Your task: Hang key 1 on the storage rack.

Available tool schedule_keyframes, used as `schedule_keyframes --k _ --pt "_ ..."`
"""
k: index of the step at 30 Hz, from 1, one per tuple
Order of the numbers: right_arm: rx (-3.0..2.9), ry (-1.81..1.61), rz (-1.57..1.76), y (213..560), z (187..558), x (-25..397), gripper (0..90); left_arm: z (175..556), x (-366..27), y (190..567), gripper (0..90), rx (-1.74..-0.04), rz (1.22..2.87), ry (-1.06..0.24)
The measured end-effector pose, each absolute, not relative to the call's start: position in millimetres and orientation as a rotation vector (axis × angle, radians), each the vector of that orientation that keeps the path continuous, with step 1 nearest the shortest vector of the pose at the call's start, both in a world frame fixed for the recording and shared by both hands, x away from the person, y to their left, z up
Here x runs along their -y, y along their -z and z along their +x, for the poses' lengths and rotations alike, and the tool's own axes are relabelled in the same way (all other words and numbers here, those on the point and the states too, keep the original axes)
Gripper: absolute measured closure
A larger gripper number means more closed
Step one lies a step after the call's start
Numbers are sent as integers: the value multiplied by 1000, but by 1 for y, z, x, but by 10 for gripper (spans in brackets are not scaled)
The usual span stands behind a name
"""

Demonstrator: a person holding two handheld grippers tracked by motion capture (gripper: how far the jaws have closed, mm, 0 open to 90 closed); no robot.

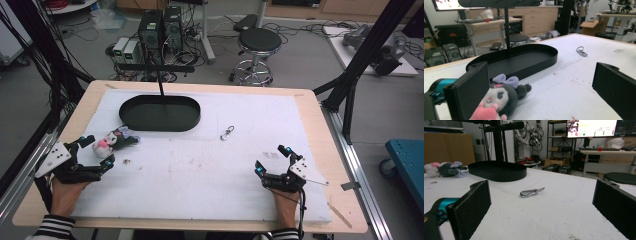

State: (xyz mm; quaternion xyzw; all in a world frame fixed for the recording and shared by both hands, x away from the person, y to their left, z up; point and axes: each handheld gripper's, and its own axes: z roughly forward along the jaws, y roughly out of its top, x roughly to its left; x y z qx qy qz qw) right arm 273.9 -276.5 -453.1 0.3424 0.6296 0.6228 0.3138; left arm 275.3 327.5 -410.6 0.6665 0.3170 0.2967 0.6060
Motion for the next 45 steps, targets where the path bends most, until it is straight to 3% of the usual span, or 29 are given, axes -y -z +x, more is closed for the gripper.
schedule_keyframes --k 7,18,45 --pt "-1655 -1646 894 453 274 277 11 281 -331 376 17 -749 1652 -671" --pt "-1653 -1652 903 453 274 277 11 298 -331 351 17 -756 1778 -640" --pt "-1649 -1651 898 453 274 278 11 363 -337 353 17 -920 2133 -554"
